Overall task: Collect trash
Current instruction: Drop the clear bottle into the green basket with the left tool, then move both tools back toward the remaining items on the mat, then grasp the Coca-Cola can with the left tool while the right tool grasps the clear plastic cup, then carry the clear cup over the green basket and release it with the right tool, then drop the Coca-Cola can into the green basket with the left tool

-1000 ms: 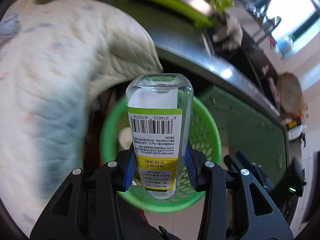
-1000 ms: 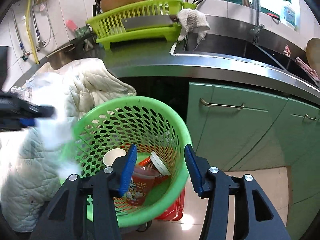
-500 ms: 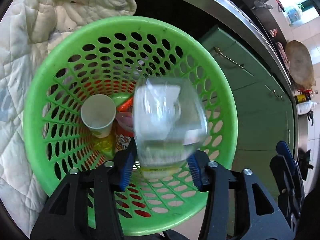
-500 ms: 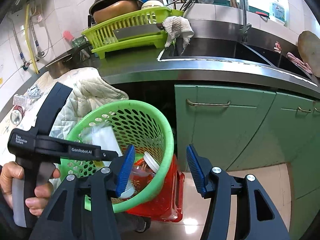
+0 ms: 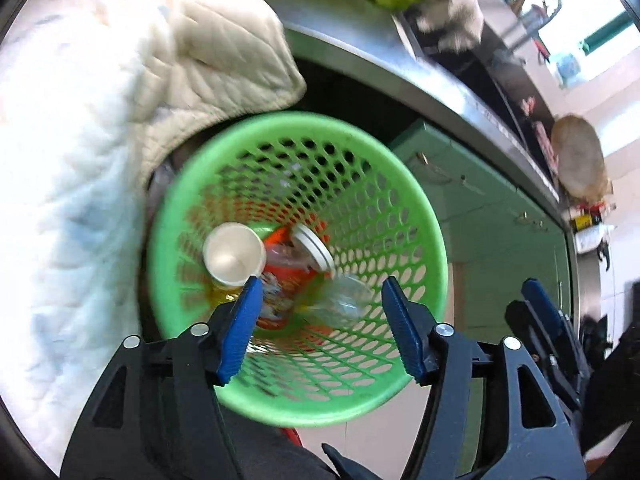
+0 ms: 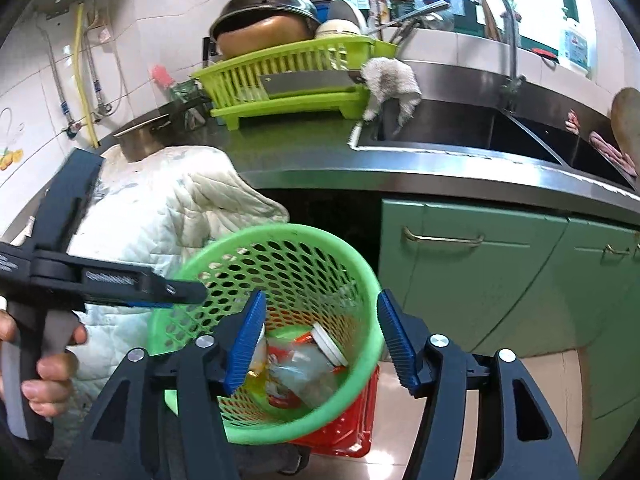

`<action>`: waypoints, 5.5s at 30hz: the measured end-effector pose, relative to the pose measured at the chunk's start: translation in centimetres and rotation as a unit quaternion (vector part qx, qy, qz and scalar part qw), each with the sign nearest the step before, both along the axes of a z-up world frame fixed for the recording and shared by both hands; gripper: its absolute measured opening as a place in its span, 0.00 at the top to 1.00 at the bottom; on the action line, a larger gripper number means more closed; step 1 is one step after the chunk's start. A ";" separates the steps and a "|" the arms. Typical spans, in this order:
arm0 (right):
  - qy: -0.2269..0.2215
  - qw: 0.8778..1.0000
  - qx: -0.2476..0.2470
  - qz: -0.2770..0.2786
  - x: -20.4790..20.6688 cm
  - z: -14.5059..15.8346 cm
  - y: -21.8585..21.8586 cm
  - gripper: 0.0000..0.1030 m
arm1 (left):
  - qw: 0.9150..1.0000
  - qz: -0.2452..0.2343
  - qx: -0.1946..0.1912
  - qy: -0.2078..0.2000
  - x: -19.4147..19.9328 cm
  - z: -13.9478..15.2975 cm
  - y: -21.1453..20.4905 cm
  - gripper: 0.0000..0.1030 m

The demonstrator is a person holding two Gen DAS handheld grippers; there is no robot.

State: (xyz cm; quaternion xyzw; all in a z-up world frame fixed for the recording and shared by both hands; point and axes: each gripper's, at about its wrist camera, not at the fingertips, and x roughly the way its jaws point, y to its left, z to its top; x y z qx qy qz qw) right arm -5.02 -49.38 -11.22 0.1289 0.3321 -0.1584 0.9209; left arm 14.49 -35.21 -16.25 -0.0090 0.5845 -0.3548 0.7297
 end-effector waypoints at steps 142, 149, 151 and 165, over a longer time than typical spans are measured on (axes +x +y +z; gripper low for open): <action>0.065 0.974 0.047 0.212 15.3 -1.2 9.4 0.34 | 0.957 0.248 0.030 -0.145 10.4 10.6 34.3 0.33; 0.114 0.983 0.038 0.137 12.5 -5.4 4.0 0.33 | 0.976 0.162 -0.002 -0.147 6.9 10.9 25.6 0.33; 0.122 0.984 0.039 0.122 12.0 -6.3 3.0 0.33 | 0.980 0.139 -0.008 -0.142 5.9 10.6 23.2 0.33; 0.107 0.990 0.062 0.070 8.4 -7.5 -2.0 0.27 | 0.997 0.010 -0.032 -0.075 1.0 5.3 7.4 0.33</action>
